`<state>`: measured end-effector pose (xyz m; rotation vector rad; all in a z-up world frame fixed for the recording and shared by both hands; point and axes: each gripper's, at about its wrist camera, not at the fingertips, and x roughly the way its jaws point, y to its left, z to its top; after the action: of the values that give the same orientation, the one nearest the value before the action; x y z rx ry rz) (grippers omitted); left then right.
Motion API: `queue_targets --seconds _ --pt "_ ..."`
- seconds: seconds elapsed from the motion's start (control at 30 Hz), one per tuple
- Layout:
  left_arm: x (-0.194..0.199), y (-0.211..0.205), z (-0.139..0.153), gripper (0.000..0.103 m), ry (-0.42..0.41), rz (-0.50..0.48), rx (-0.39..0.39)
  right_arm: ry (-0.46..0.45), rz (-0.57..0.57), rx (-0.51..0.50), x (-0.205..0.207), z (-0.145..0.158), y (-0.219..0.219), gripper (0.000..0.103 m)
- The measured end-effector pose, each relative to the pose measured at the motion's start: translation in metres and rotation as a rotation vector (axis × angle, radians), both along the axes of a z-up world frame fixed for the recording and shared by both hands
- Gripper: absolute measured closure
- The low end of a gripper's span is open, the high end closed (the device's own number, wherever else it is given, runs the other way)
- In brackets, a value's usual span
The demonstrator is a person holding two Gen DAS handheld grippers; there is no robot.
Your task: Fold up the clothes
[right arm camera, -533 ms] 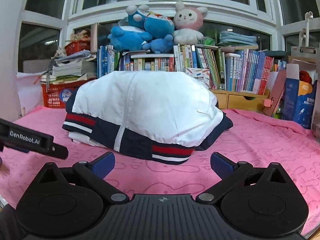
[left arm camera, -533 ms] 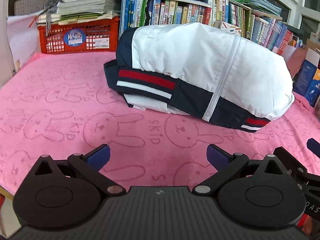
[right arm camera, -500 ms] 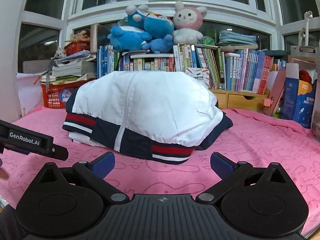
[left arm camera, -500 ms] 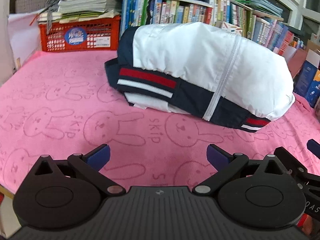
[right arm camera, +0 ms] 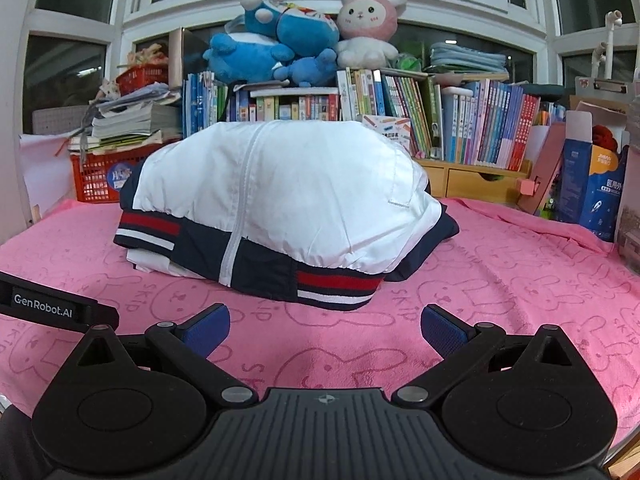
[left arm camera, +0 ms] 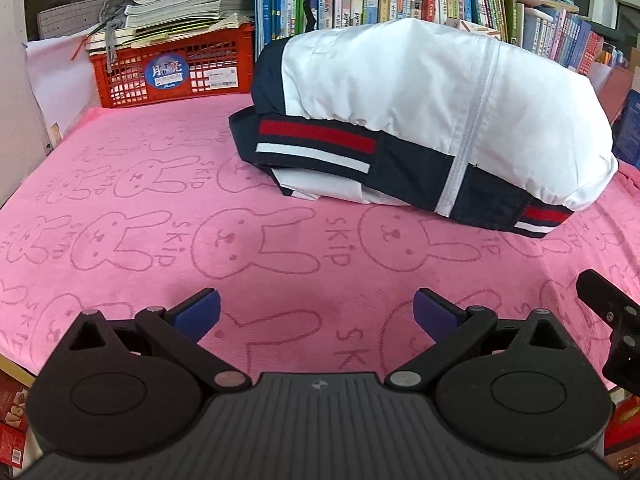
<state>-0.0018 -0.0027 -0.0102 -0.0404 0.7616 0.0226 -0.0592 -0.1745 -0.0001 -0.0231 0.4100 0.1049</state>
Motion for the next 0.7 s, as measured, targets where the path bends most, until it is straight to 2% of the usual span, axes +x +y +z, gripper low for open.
queue_targets --seconds 0.7 --pt "-0.0013 -0.0040 -0.0063 0.000 0.010 -0.009 0.015 0.000 0.005 0.000 -0.0021 -0.0010 0.0015 0.000"
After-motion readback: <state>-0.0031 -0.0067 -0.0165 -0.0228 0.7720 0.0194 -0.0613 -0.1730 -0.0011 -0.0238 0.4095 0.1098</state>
